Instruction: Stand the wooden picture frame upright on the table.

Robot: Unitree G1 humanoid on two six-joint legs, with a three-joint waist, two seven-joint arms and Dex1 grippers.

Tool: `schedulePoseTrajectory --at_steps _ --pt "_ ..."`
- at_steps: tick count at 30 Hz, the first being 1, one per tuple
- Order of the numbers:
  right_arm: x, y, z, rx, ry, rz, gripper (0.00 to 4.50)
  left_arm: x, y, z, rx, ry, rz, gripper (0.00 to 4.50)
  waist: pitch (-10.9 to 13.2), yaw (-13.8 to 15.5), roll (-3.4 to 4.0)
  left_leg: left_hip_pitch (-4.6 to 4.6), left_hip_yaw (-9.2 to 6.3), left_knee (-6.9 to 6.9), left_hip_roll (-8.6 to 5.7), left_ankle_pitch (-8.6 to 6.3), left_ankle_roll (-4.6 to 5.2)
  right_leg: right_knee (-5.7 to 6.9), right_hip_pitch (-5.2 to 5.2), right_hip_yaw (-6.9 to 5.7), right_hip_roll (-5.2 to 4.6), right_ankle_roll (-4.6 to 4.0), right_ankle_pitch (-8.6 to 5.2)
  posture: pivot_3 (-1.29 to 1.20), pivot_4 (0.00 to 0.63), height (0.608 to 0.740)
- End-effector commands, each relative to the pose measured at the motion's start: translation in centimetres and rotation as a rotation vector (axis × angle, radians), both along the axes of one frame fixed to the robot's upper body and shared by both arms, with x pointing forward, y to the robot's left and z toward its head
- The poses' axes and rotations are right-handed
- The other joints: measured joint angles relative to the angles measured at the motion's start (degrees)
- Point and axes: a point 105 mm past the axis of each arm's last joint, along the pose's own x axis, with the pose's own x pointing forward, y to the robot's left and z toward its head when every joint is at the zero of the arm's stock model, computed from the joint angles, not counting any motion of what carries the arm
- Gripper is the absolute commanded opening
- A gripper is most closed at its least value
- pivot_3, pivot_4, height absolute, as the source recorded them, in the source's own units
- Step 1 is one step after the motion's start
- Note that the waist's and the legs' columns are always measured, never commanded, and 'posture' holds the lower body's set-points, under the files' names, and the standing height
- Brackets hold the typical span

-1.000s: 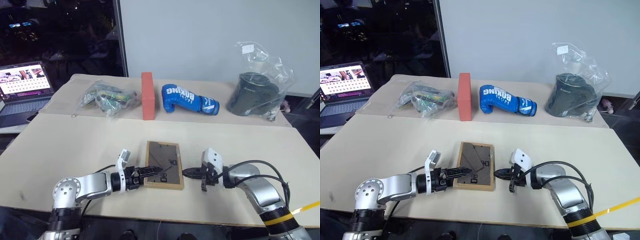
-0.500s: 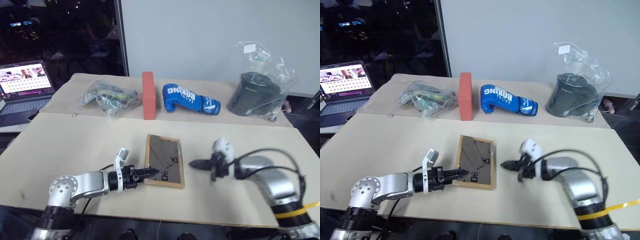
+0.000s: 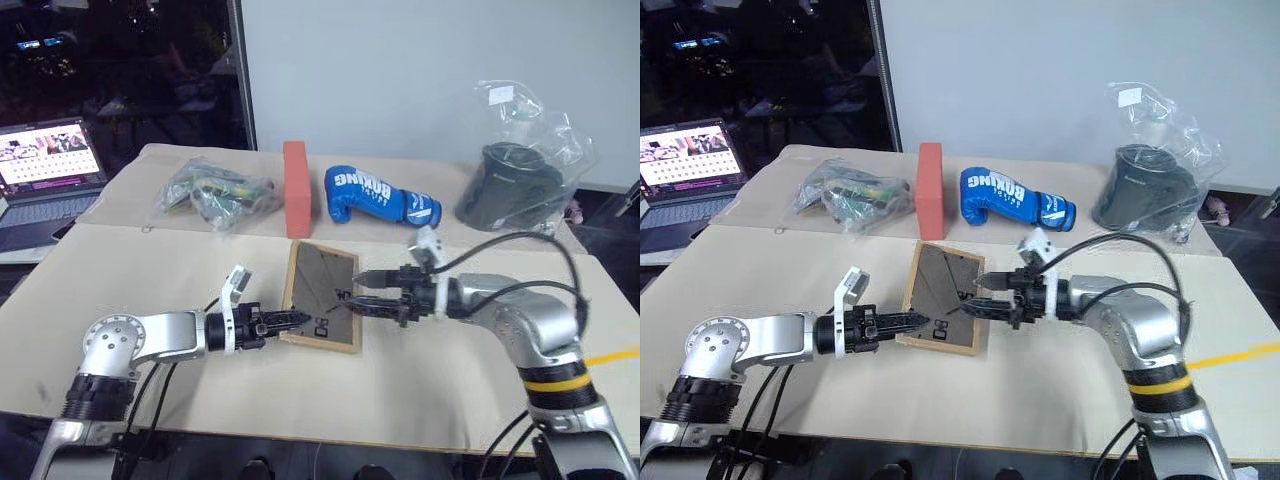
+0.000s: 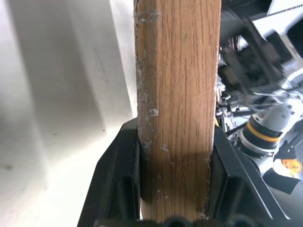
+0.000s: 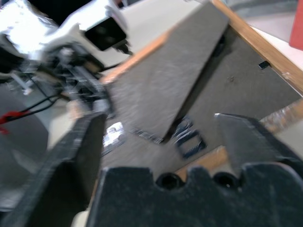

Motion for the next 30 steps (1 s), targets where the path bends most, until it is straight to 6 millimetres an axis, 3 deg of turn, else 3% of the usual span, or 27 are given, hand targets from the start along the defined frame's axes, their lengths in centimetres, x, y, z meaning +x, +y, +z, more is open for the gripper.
schedulePoseTrajectory --at_steps 1,6,10,14,18,21,24,26,28,30 --pt "-0.6 1.2 0.8 0.033 -0.026 0.063 4.49 -1.2 -1.4 1.8 -0.047 -0.064 -0.065 1.15 0.0 0.01 0.0 -0.05 -0.01 0.0 0.0 0.0 0.0 0.01 -0.04 0.0 0.0 0.0 0.0 0.0 0.15 0.738" --pt "-5.0 3.4 1.8 0.109 0.059 0.308 4.49 -0.9 -1.4 1.0 -0.005 -0.046 -0.037 1.15 0.0 -0.02 0.0 -0.24 -0.02 0.0 0.01 0.02 -0.02 0.19 -0.34 0.0 0.0 -0.04 0.02 0.0 0.15 0.738" --pt "-5.1 2.6 1.3 0.051 -0.02 0.285 4.49 -0.7 -1.1 1.6 -0.023 -0.046 -0.031 1.15 0.0 0.12 0.0 -0.25 -0.02 0.06 0.0 0.02 -0.02 0.17 -0.3 -0.02 0.0 -0.03 0.02 0.0 0.15 0.738" --pt "-3.7 -0.6 -0.7 -0.105 -0.152 0.151 4.49 -0.4 0.0 0.9 0.029 -0.028 0.005 1.15 0.0 0.16 0.0 -0.25 -0.02 0.06 0.0 0.02 -0.03 0.15 -0.32 -0.03 0.0 -0.02 0.02 0.0 0.15 0.738" --pt "-2.4 -5.4 -2.1 -0.236 -0.221 0.006 4.49 -0.4 1.0 1.4 0.014 -0.029 0.027 1.15 0.0 0.14 0.0 -0.27 -0.01 0.06 0.0 0.03 -0.03 0.14 -0.34 -0.03 0.0 -0.02 0.02 0.0 0.15 0.738" --pt "-2.9 -7.8 -1.6 -0.244 -0.238 -0.046 4.49 -0.1 1.6 1.7 0.003 -0.03 0.054 1.15 0.01 0.17 -0.02 -0.27 -0.01 0.05 0.0 0.03 -0.03 0.14 -0.33 -0.03 0.0 -0.02 0.02 0.0 0.15 0.738" --pt "-2.4 -8.7 -0.6 -0.253 -0.405 -0.135 4.49 0.1 1.9 2.0 -0.043 -0.011 0.066 1.15 0.01 -0.15 -0.01 -0.24 0.0 0.03 0.02 0.03 -0.03 0.15 -0.35 -0.03 0.0 -0.03 0.02 0.0 0.15 0.738" --pt "-1.6 -9.3 -1.0 -0.33 -0.549 -0.206 4.49 0.2 1.8 2.1 -0.084 0.0 0.065 1.15 0.01 -0.2 -0.01 -0.23 0.0 0.05 0.02 0.03 -0.03 0.17 -0.35 -0.03 0.0 -0.02 0.02 0.0 0.15 0.738" --pt "-1.2 -9.0 -1.8 -0.478 -0.818 -0.228 4.49 0.5 1.4 2.0 -0.129 0.016 0.06 1.15 0.0 0.03 -0.02 -0.21 0.0 0.07 0.01 0.04 -0.05 0.16 -0.31 -0.03 0.0 -0.02 0.02 0.0 0.15 0.738" --pt "-1.3 -8.1 -2.4 -0.503 -0.979 -0.237 4.49 0.7 1.0 2.3 -0.188 0.027 0.048 1.15 0.0 0.15 -0.02 -0.22 0.0 0.1 -0.01 0.05 -0.06 0.12 -0.31 -0.03 0.0 0.01 0.02 0.0 0.15 0.738"
